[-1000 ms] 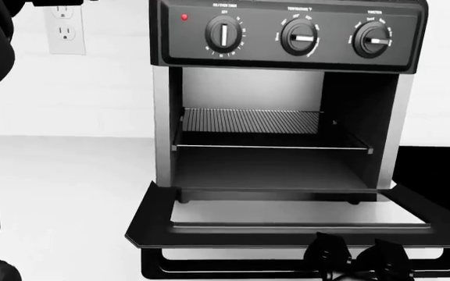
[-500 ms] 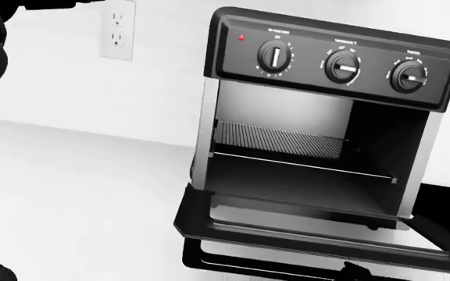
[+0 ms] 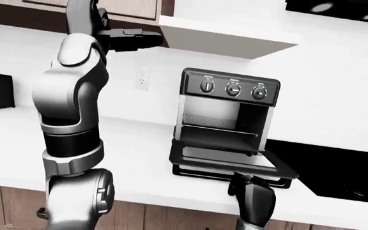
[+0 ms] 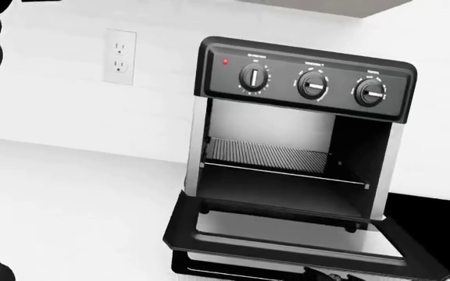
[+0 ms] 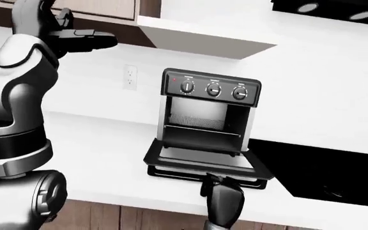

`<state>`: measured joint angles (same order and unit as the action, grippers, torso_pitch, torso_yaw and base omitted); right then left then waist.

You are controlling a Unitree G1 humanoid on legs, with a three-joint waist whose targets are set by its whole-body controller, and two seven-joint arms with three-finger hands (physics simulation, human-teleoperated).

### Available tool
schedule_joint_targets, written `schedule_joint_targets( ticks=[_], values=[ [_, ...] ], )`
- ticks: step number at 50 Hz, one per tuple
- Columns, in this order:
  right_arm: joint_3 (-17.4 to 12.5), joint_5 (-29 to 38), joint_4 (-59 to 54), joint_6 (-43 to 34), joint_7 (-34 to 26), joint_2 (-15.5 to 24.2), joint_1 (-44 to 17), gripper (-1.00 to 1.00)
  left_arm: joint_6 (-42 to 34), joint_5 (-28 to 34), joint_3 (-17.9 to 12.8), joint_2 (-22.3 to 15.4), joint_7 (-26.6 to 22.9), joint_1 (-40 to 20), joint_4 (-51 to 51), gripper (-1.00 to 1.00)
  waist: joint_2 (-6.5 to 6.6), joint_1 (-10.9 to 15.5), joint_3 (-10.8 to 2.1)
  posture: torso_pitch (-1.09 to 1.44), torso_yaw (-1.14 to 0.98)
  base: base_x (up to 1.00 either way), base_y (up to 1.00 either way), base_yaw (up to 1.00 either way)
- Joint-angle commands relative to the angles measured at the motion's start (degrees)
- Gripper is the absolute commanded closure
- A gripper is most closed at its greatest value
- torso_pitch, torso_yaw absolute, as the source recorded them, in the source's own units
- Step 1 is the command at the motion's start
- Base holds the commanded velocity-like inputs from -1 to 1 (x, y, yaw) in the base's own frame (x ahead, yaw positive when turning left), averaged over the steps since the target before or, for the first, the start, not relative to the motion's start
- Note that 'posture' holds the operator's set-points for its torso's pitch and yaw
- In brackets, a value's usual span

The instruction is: Open the toaster oven door.

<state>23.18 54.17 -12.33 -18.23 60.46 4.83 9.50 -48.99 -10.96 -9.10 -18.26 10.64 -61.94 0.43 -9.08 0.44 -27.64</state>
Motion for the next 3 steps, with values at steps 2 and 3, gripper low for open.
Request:
schedule_joint_targets(
  ticks=[2, 3],
  values=[
    [10.24, -7.88, -15.17, -0.23, -11.80, -2.79, 10.17, 1.00, 0.70, -0.01, 0.06, -0.06, 0.02, -2.04, -0.67, -1.00, 2.06, -0.17, 3.44, -0.54, 0.00, 0.00, 0.00, 0.00],
    [10.11, -7.55, -14.62, -0.30, -12.05, -2.75, 10.52, 1.00, 0.61, -0.03, 0.05, -0.07, 0.04, -2.01, -0.87, -1.00, 2.08, -0.13, 3.40, -0.54, 0.00, 0.00, 0.00, 0.00]
  ],
)
